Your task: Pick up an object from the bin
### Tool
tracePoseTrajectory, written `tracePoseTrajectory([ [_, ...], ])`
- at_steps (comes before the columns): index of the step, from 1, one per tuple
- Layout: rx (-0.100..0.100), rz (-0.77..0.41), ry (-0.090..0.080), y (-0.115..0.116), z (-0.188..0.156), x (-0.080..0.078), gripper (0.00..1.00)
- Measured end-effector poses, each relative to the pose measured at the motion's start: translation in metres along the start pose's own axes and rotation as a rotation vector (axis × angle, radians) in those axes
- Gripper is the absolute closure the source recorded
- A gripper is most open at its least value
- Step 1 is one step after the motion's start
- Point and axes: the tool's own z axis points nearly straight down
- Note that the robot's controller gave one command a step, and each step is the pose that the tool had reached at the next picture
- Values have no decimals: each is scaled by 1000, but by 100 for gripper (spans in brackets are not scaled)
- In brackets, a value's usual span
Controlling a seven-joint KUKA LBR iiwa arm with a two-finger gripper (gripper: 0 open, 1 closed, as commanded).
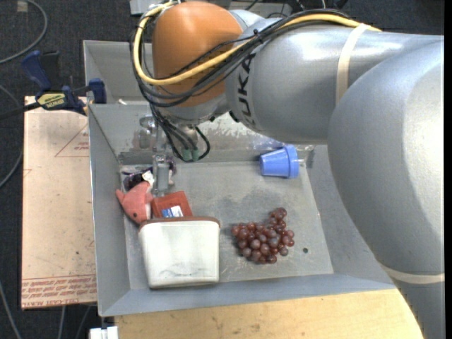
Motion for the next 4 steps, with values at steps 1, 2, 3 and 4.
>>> tracePoseTrajectory([
  [1,-1,-249,0,0,39,13,0],
  [2,-1,-351,-2,-4,57,11,0],
  [3,-3,-485,-7,4,126,0,0],
  [4,-2,-671,-7,12,134,-18,100],
])
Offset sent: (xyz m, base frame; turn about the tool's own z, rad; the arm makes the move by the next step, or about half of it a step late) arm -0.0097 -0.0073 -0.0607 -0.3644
